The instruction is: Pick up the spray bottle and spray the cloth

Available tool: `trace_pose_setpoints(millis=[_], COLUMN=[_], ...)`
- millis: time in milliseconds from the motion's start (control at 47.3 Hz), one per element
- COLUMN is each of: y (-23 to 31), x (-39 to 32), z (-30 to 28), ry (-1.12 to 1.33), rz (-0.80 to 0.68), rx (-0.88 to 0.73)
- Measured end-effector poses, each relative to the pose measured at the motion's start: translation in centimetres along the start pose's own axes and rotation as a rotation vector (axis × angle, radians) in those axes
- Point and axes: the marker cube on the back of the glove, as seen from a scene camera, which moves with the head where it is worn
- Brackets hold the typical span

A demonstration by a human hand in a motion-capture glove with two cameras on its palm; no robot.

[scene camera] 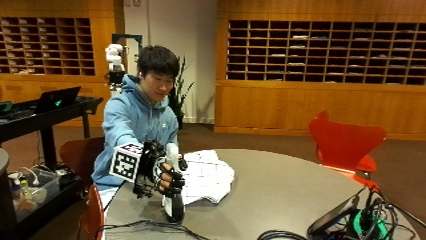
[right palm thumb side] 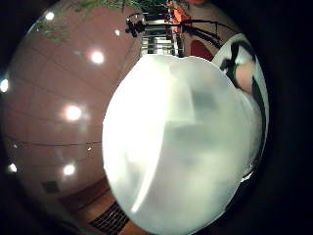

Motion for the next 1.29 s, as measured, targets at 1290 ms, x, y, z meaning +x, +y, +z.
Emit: trace_pose_setpoints(millis=[1290], y=[7.2], x=[-14.7], z=[-0.4], ry=[1.541], rz=[-0.664], rx=[-1.09])
